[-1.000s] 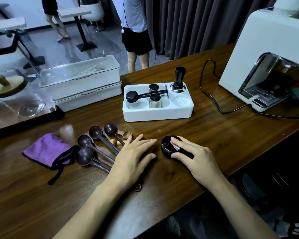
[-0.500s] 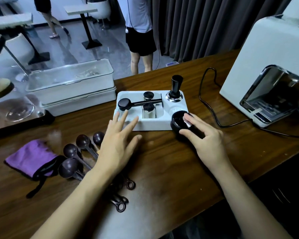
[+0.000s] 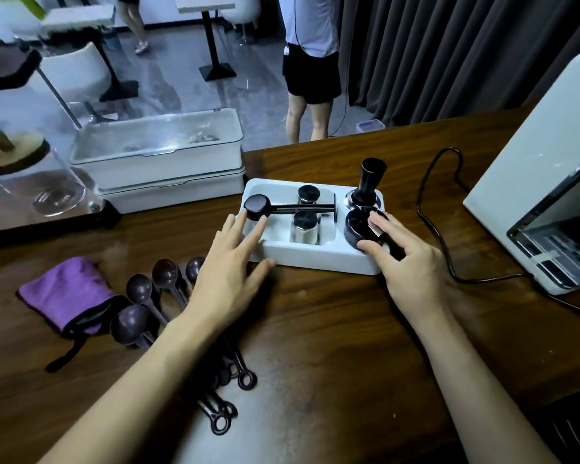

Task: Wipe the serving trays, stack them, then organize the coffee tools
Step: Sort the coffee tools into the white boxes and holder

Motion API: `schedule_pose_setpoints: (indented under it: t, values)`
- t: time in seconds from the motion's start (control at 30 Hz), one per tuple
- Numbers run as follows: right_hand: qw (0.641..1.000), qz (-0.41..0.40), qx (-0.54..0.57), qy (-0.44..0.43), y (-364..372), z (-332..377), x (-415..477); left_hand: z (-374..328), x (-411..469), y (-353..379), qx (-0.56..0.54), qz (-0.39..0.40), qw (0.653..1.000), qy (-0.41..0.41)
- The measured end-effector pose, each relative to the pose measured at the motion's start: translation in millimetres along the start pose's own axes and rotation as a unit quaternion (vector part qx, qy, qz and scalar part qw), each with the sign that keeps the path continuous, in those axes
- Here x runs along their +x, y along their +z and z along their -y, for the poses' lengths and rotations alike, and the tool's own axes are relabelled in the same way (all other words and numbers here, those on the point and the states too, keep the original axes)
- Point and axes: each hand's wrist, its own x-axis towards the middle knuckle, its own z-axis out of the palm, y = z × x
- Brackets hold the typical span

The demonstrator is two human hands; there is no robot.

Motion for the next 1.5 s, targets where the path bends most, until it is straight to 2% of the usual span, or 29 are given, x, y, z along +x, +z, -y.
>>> schedule_pose_setpoints:
  t: [0.63,1.5]
  values:
    - [1.000,0.002,0.025,0.005,0.4,-2.7,0.1,-1.5,2.5,-7.5,-0.024,0.004,0.999,-0.034]
    - [1.000,-0.030,0.001,0.009,7.8,3.7,-1.7,-0.9,3.2,-10.1,0.020,0.016,0.999,-0.038]
